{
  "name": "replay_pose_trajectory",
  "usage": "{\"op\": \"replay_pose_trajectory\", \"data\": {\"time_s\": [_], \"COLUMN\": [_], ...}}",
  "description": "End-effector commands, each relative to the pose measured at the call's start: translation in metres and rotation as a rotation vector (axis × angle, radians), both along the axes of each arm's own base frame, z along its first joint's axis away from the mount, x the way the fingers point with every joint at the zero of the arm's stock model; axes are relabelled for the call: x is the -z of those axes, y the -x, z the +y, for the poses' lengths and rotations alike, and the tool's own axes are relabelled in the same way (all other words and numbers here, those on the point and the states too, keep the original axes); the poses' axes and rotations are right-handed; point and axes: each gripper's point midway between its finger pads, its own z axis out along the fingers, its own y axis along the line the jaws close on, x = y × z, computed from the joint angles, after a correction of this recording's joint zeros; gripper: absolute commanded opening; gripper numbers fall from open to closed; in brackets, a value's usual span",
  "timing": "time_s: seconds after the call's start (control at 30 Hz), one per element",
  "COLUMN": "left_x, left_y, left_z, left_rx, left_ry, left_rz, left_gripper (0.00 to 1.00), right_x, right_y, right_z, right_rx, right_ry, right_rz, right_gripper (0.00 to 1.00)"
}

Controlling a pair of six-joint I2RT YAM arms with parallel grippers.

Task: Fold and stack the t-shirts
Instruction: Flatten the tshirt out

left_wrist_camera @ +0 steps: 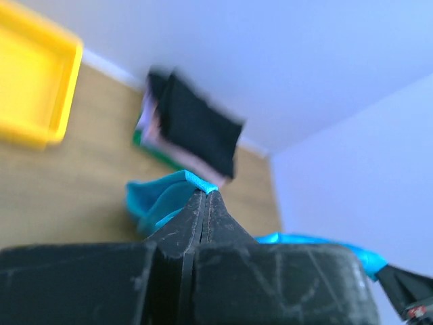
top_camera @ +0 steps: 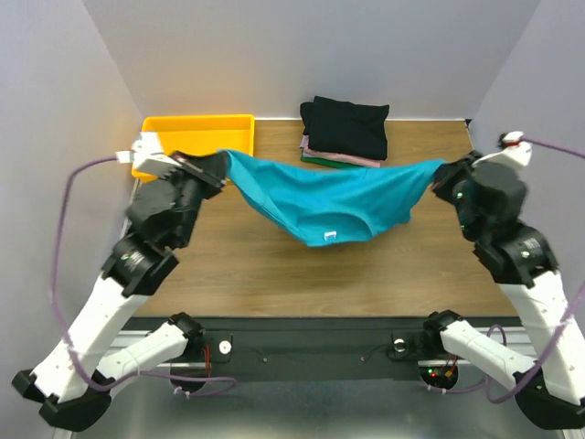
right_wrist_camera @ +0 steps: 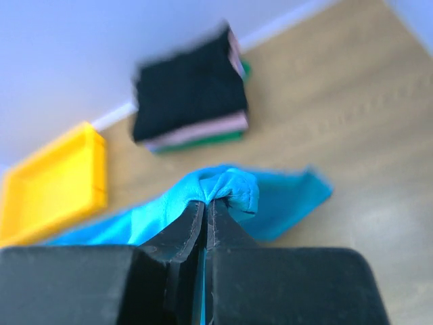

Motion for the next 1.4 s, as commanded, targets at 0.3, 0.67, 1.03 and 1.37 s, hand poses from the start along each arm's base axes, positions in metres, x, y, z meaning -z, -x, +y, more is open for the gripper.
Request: {"op": "replay_pose_trajectory", "data": {"time_s": [0.3,0.67,1.03,1.37], "left_x": [-0.191,-0.15,-0.178,-0.07], "left_y": [0.088,0.016,-0.039,-0.002], "left_z": [0.089,0.058,0.048,0.079], "left_rx": [-0.118,-0.216,-0.186,-0.254], "left_ry": [0.094,0.006,-0.097,-0.076], "left_rz": [-0.409,-0.254,-0.225,-0.025], "left_gripper": [0.0,0.0,0.0,0.0], "right_x": [-0.18,-0.134,-0.177,-0.051], "right_y": [0.06,-0.011,-0.035,0.006], "right_z": [-0.01,0.001,-0.001,0.018], "right_rx": [-0.155,-0.05,0.013,-0.162], "right_ry": [0.04,0.12,0.162,0.076], "right_rz": [-0.396,-0.208,-0.254,-0.018], "right_gripper": [0.0,0.01,0.0,0.01]}}
